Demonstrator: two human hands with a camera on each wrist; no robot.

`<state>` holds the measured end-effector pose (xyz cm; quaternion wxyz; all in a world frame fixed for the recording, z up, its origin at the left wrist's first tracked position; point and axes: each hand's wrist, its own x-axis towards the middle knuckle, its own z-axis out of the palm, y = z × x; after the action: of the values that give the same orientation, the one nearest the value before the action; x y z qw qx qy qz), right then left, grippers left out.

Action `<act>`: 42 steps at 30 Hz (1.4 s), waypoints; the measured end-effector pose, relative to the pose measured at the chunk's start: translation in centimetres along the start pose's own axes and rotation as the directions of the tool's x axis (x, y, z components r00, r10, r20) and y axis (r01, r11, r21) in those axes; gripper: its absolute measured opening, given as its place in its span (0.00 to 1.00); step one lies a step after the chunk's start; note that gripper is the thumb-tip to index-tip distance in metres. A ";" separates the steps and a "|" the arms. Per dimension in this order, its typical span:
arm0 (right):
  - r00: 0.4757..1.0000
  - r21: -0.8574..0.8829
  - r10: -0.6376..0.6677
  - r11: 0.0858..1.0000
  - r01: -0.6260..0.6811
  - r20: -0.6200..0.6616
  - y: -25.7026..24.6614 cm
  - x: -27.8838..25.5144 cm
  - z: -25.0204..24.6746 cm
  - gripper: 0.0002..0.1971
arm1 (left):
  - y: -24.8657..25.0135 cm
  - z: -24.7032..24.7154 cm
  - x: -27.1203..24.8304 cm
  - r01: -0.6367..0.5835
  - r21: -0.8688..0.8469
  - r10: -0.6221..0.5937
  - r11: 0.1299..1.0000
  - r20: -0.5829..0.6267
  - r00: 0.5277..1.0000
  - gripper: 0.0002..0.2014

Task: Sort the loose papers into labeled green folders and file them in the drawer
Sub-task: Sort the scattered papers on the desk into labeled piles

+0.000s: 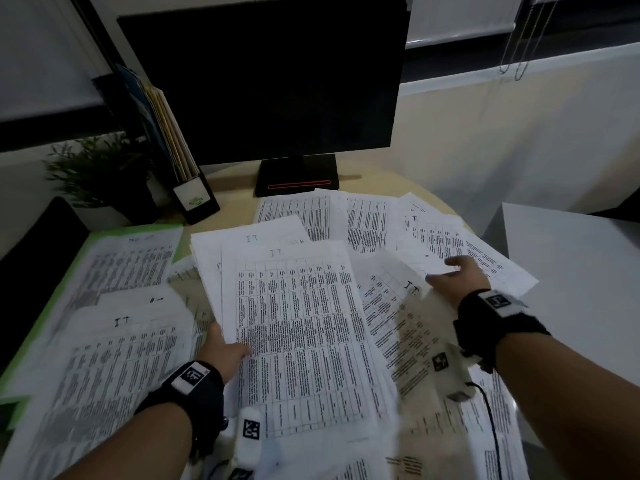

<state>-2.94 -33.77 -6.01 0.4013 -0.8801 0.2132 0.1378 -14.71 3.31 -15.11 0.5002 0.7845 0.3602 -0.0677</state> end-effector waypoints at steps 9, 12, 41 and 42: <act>0.999 0.281 -0.042 0.959 0.043 -0.010 1.9 -0.5 0.5 0.20 | 0.0 0.6 1.6 0.078 -0.027 -0.080 0.997 -0.068 0.994 0.38; 0.986 0.515 0.158 0.842 -0.161 0.050 2.9 -1.7 1.8 0.31 | 0.5 0.8 1.0 0.072 -0.028 -0.074 0.997 -0.079 0.994 0.37; 0.983 0.142 0.170 0.977 -0.159 -0.073 -5.1 -4.8 13.5 0.42 | -1.8 -9.4 3.3 -0.001 0.215 -0.010 0.977 0.050 0.999 0.34; 0.984 0.120 0.168 0.980 -0.160 -0.064 -5.4 -4.8 14.2 0.41 | -1.7 -9.4 3.3 -0.004 0.207 -0.007 0.978 0.054 0.999 0.33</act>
<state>-5.53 -18.49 -9.60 0.4300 -0.8397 0.3072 0.1253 -15.77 13.18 -13.27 0.4255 0.8298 0.3382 -0.1264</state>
